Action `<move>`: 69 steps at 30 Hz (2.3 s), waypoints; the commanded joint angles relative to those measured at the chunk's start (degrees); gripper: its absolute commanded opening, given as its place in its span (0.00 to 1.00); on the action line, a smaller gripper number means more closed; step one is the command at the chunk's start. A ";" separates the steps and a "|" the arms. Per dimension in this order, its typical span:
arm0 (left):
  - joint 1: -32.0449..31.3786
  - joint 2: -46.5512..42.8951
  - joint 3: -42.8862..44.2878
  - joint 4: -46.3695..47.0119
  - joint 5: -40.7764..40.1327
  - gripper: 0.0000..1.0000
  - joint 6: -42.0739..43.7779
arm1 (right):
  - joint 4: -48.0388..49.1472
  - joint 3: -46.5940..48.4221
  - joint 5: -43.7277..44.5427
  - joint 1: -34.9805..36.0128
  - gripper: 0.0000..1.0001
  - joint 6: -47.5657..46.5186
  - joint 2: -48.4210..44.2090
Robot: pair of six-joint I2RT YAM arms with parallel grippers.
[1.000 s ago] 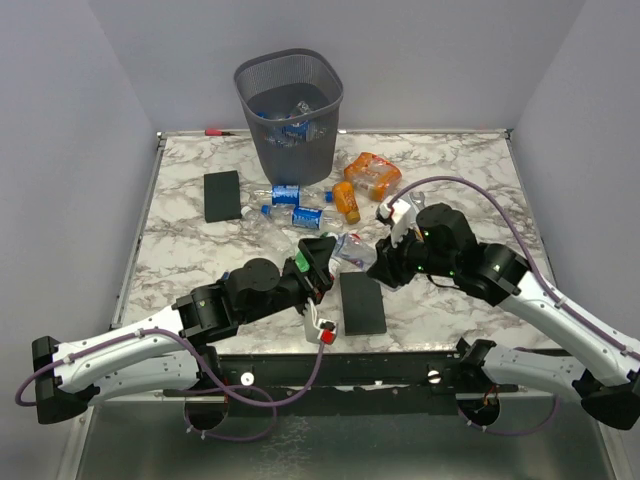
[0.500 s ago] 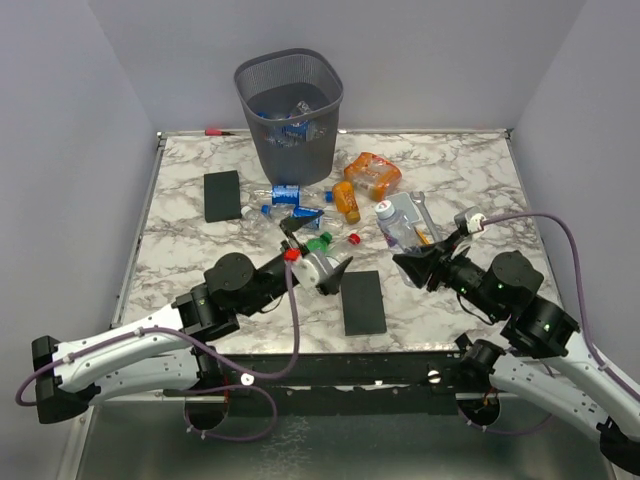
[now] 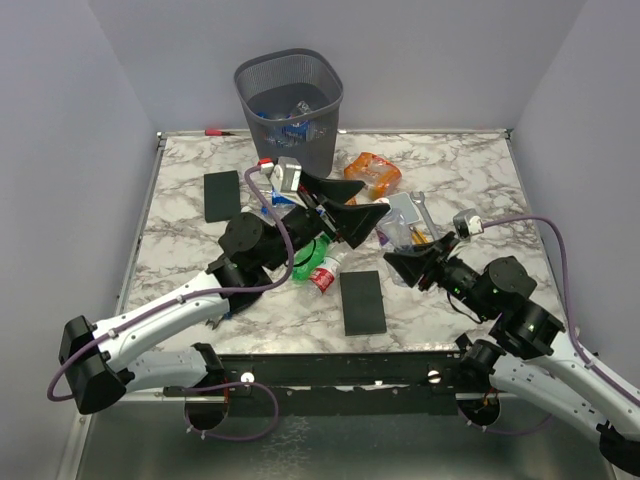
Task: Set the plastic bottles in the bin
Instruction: Pick up the plastic bottle from the corner of the board.
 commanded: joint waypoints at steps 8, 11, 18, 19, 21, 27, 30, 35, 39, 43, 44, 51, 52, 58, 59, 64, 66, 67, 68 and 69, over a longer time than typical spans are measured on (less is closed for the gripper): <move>0.33 4.65 2.74 2.18 9.08 0.87 -8.28 | 3.82 -0.31 -2.39 -0.07 0.23 0.88 1.35; 0.32 5.12 2.59 1.09 8.24 0.66 -8.44 | 4.04 -0.08 -2.54 -0.08 0.23 0.78 1.91; 0.33 5.86 3.18 -0.86 7.31 0.62 -8.56 | 3.88 0.27 -2.68 -0.07 0.23 0.65 2.38; 0.33 6.07 3.51 -1.67 7.25 0.68 -8.35 | 3.80 0.41 -2.68 -0.08 0.23 0.67 2.43; 0.33 6.35 4.10 -3.07 7.31 0.74 -7.88 | 3.63 0.60 -2.76 -0.11 0.23 0.52 2.59; 0.29 6.81 4.17 -4.35 8.24 0.50 -7.45 | 3.27 0.87 -2.76 -0.14 0.23 0.55 2.66; 0.33 6.83 4.17 -4.98 8.47 0.39 -7.16 | 3.09 1.13 -2.76 -0.07 0.23 0.54 2.78; 0.34 7.10 4.72 -6.73 9.26 0.52 -6.71 | 2.90 1.50 -2.76 -0.11 0.23 0.52 2.85; 0.31 7.27 4.96 -8.50 9.49 0.54 -6.11 | 2.74 1.88 -2.76 -0.15 0.23 0.54 2.99; 0.32 7.34 5.04 -9.46 9.85 0.32 -5.58 | 2.85 2.08 -2.76 -0.11 0.23 0.52 3.09; 0.29 7.42 5.09 -9.77 10.03 0.32 -5.55 | 2.94 2.13 -2.76 -0.09 0.23 0.58 3.09; 0.31 8.15 5.39 -12.09 10.56 0.52 -5.20 | 3.85 2.73 -2.76 -0.12 0.23 0.78 3.08; 0.33 8.22 5.42 -12.31 10.69 0.54 -5.16 | 3.94 2.92 -2.76 -0.14 0.23 0.86 3.09; 0.33 8.37 5.36 -13.10 10.55 0.56 -4.62 | 4.28 2.91 -2.76 -0.07 0.23 1.41 2.77; 0.34 8.39 5.32 -13.10 10.67 0.48 -4.59 | 4.38 2.85 -2.76 -0.10 0.23 1.48 2.66; 0.33 8.70 5.39 -13.10 11.99 0.14 -4.43 | 4.64 2.76 -2.76 -0.08 0.23 1.79 2.49; 0.33 8.84 5.63 -13.11 12.75 0.00 -4.16 | 4.75 2.84 -2.76 -0.07 0.23 1.87 2.54; 0.33 8.86 5.62 -13.11 12.91 0.00 -4.15 | 4.63 2.89 -2.76 -0.07 0.23 2.01 2.58; 0.33 8.80 5.66 -13.11 12.84 0.00 -4.10 | 4.40 3.09 -2.76 -0.13 0.24 2.22 2.77; 0.33 8.66 5.66 -13.11 12.52 0.00 -3.95 | 3.83 3.46 -2.76 -0.08 0.30 2.60 3.07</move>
